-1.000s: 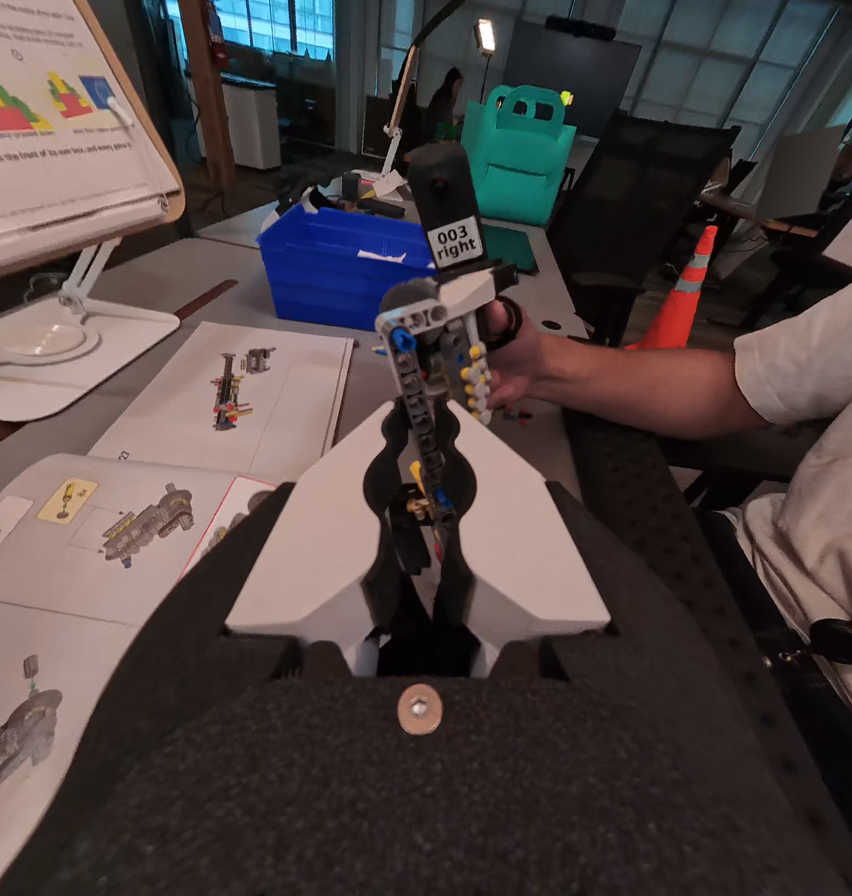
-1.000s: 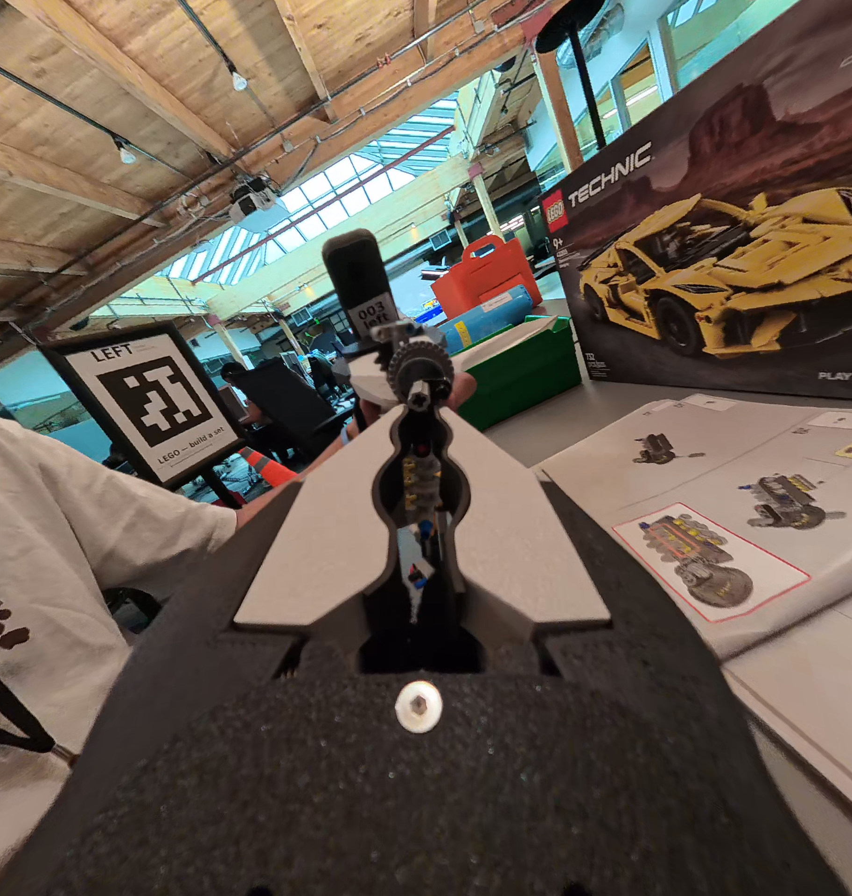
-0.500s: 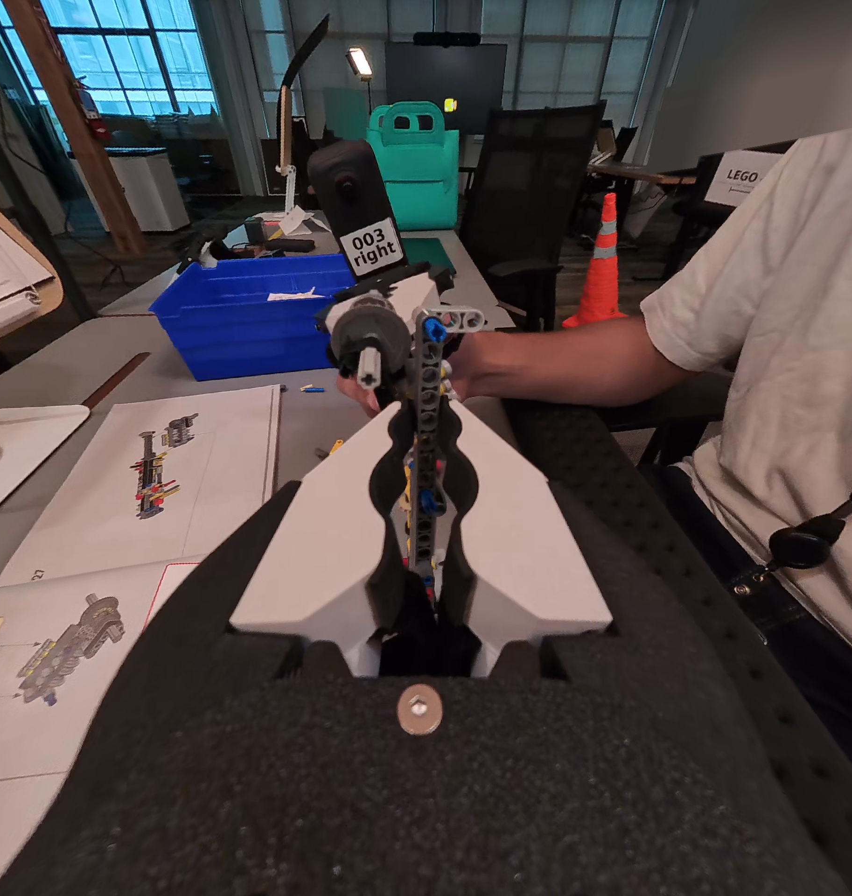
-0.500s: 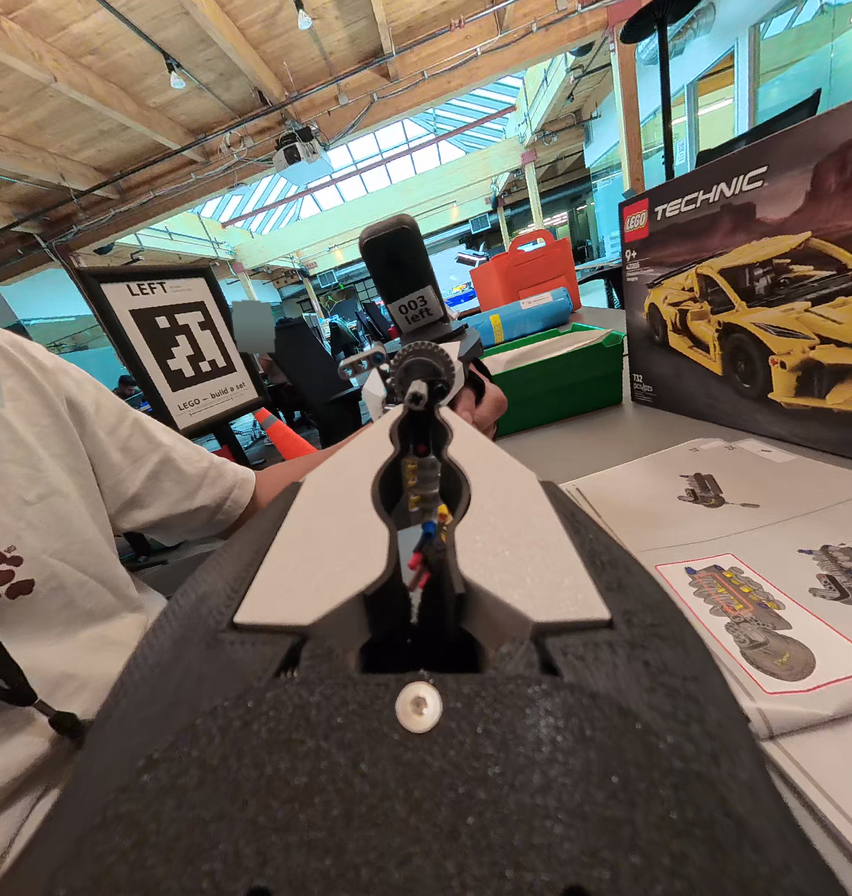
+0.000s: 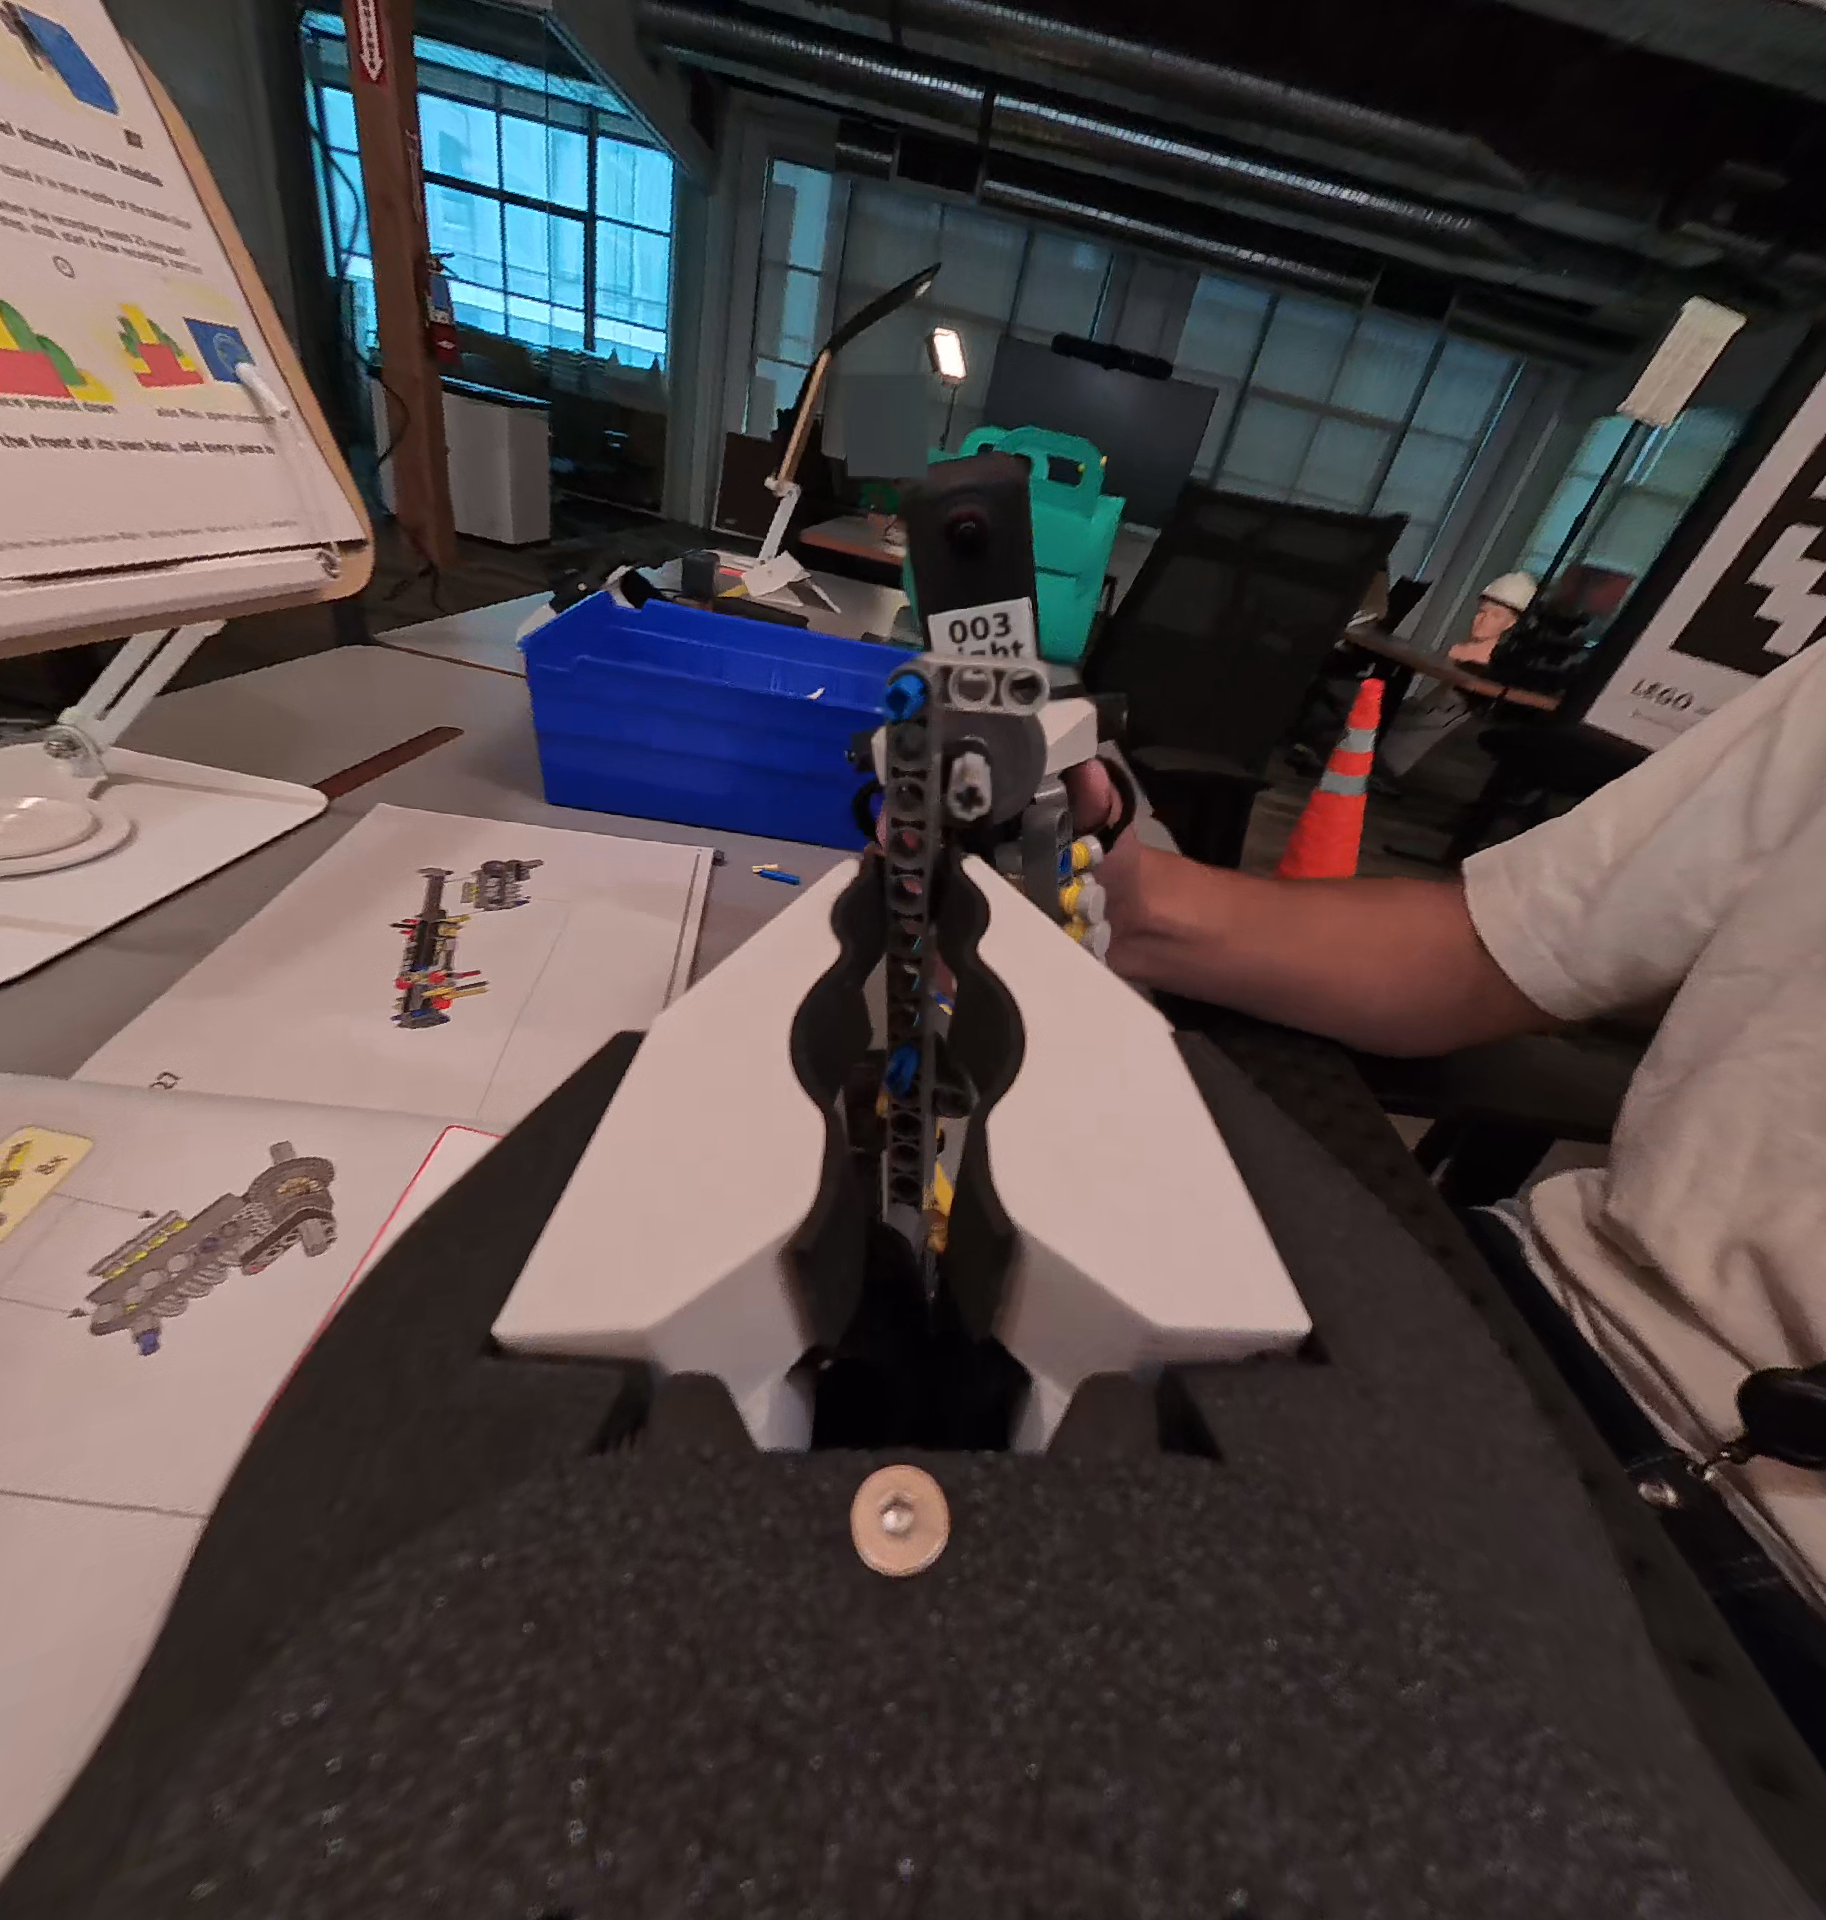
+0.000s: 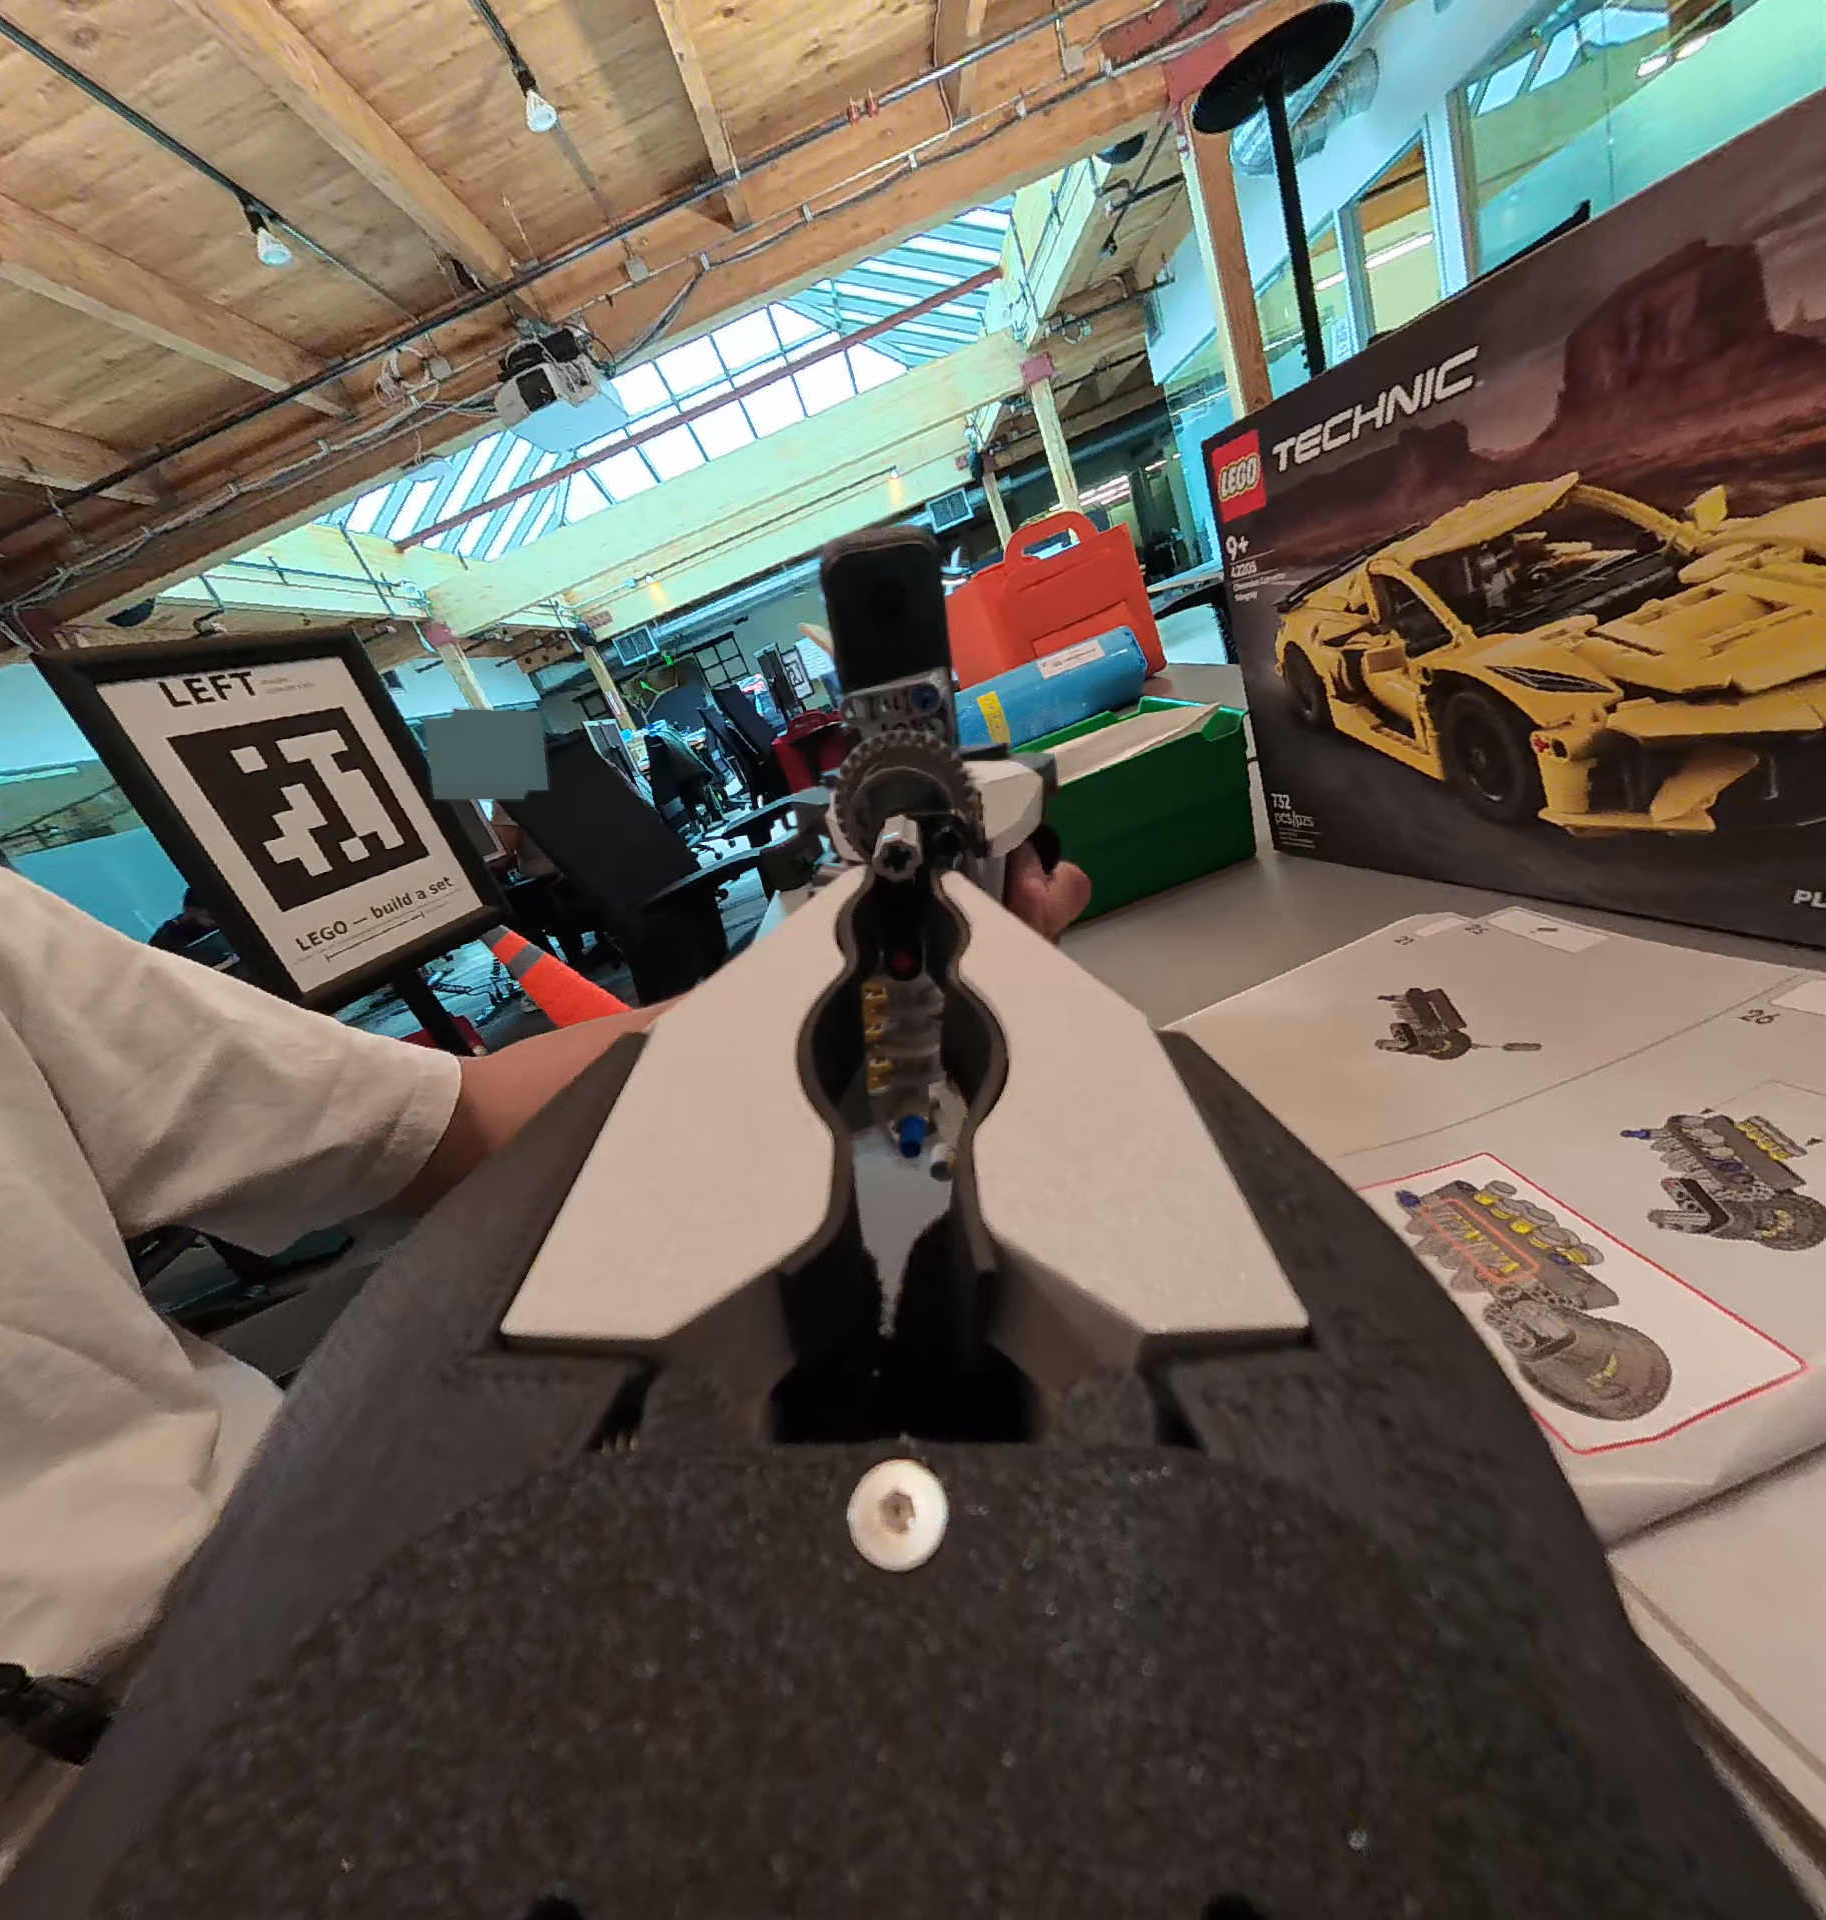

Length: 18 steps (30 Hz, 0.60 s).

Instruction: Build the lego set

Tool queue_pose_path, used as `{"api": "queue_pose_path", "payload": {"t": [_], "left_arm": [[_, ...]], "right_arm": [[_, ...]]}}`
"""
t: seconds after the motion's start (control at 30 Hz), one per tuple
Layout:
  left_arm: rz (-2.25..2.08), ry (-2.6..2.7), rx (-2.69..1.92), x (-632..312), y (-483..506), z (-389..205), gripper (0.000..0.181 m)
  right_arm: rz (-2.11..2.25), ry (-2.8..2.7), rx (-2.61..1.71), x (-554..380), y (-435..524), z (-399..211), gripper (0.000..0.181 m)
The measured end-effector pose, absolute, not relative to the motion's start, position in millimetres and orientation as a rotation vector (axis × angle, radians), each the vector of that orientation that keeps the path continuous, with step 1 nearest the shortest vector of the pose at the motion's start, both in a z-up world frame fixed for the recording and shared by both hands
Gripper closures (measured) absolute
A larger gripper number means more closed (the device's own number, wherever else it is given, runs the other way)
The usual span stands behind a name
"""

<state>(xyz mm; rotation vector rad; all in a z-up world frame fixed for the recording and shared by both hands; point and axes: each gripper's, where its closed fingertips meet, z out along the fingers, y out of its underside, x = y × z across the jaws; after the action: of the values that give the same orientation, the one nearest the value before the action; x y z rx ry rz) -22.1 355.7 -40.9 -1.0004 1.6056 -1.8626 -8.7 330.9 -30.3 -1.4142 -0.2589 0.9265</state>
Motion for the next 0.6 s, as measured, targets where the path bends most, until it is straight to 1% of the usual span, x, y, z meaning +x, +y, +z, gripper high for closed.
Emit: {"api": "queue_pose_path", "payload": {"t": [0.17, 0.6], "left_arm": [[-1.904, 1.590, -0.994, -19.4, 356.5, -42.4, 0.174], [-1.841, 1.607, -0.992, -17.7, 354.3, -44.8, 0.174]], "right_arm": [[0.962, -0.240, -1.397, -11.3, 338.6, -30.8, 0.175], [1.053, -0.193, -1.381, -6.4, 339.5, -28.2, 0.175]]}}
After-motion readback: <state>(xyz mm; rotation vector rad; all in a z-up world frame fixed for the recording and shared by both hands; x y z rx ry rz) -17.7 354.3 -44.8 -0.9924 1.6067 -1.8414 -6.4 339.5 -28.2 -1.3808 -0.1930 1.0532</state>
